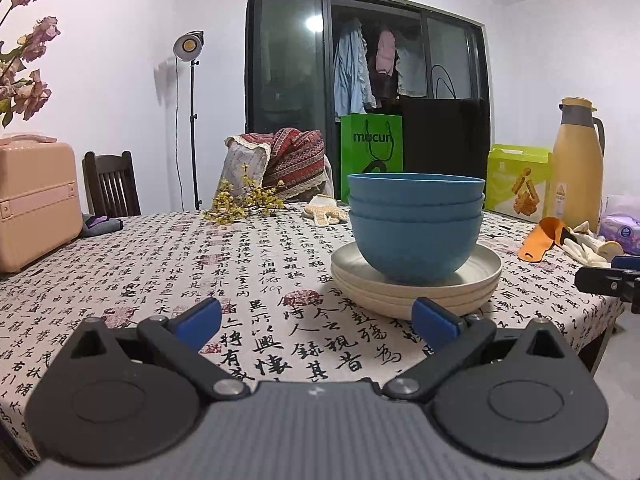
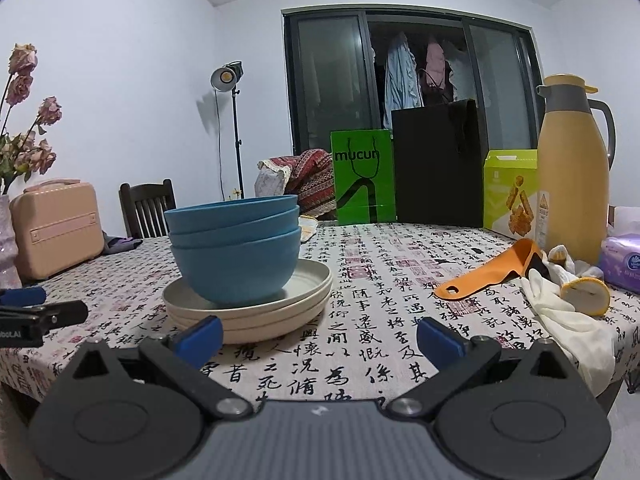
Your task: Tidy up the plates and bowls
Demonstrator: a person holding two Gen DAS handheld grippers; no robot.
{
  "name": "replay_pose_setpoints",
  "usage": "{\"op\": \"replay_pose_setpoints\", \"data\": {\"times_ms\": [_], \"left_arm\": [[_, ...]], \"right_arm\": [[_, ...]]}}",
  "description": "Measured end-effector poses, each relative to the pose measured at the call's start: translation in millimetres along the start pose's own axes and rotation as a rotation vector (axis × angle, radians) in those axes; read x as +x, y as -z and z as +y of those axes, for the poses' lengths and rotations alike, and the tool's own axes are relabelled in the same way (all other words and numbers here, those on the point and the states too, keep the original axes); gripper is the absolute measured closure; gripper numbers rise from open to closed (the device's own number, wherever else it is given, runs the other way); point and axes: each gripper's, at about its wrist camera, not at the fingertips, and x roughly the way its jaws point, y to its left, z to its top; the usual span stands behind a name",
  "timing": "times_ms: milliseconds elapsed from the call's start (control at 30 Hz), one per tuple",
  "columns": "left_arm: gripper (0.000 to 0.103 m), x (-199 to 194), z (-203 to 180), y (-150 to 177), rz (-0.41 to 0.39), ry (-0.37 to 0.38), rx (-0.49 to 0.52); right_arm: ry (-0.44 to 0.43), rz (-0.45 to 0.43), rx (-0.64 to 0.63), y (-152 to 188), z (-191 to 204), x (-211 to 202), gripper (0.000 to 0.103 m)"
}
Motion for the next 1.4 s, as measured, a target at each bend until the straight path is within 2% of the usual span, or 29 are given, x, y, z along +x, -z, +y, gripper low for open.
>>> {"op": "replay_pose_setpoints", "data": {"times_ms": [1400], "left_arm": [[0.000, -5.9, -1.5, 1.3, -0.024, 0.023, -0.010]], "right_arm": [[-0.014, 0.001, -0.008, -0.3, 2.9, -0.5, 0.000]]}}
